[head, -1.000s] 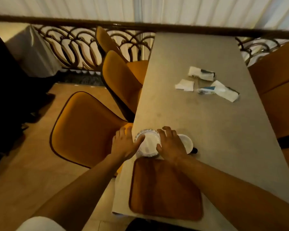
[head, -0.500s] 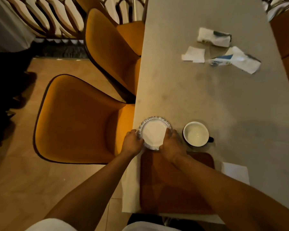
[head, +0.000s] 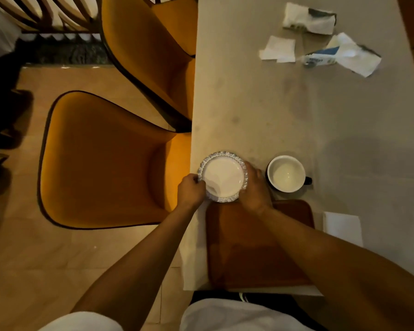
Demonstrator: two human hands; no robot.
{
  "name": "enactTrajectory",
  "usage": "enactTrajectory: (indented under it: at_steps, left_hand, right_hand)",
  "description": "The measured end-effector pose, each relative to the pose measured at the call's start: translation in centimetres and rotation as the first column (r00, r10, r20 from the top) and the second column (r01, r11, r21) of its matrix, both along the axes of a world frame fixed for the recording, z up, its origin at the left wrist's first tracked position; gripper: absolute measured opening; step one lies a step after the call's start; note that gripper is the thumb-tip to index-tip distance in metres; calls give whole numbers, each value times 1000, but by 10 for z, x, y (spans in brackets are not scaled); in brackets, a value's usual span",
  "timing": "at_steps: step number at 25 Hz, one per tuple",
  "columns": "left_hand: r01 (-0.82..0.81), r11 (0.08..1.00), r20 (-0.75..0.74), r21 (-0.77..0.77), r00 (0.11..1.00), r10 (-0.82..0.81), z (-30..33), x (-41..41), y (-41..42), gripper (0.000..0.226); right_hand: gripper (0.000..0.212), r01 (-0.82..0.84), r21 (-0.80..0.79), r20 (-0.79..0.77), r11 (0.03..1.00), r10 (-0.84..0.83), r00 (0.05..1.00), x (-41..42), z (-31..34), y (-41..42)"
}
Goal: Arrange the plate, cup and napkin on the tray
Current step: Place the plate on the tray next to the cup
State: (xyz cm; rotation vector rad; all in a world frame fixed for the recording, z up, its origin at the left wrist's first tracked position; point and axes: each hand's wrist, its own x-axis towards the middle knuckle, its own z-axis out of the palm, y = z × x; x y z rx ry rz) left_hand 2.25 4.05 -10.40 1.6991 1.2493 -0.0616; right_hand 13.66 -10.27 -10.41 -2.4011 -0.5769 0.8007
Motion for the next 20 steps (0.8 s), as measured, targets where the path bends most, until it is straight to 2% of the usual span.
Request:
enactTrajectory:
  at_steps: [4, 7, 13, 20]
  left_hand:
    - [-74, 996, 10, -52, 997, 75, 2, -20, -8, 24]
    - [-78, 995, 35, -57, 996, 80, 8, -45, -24, 19]
    - [-29, 998, -14, -63, 1000, 28, 11, -89, -62, 17]
    - [25, 999, -123, -25, 992, -28, 2, -112, -90, 17]
  right_hand:
    - [87, 81, 203, -80, 976, -66, 995, -8, 8, -17]
    - [92, 122, 268, -186, 956, -73, 980, -20, 13, -41]
    - [98, 160, 195, -319, 968, -92, 943, -56, 9, -92]
    - [93, 152, 144, -360, 978, -91, 928, -77, 0, -117]
